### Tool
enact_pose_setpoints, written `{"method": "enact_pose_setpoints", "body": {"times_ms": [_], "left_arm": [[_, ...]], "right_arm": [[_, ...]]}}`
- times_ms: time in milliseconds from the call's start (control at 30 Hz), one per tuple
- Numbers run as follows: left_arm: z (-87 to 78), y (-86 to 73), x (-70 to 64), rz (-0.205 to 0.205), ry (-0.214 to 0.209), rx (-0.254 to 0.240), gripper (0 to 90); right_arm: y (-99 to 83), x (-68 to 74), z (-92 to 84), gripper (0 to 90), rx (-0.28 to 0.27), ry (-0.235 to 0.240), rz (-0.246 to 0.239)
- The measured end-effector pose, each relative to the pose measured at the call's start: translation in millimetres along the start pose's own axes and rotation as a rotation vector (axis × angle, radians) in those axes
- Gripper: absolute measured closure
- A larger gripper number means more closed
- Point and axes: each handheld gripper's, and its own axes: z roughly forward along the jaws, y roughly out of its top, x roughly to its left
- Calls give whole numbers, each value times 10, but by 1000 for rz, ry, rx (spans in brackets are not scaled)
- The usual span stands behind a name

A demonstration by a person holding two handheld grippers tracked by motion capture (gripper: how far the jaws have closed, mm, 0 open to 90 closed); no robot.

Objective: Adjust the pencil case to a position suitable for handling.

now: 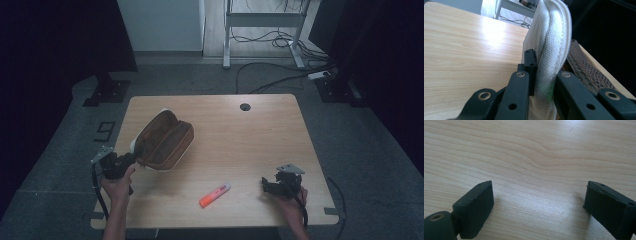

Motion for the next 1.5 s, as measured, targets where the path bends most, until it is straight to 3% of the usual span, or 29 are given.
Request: {"method": "enact_pose_setpoints", "body": {"times_ms": [900, 1500], "left_arm": [[261, -68, -298, 64, -83, 62, 847], [509, -223, -384, 111, -102, 135, 846]], "right_arm": [[0, 0, -1, 87, 0, 0, -1], [-1, 1, -2, 91, -2, 2, -2]]}}
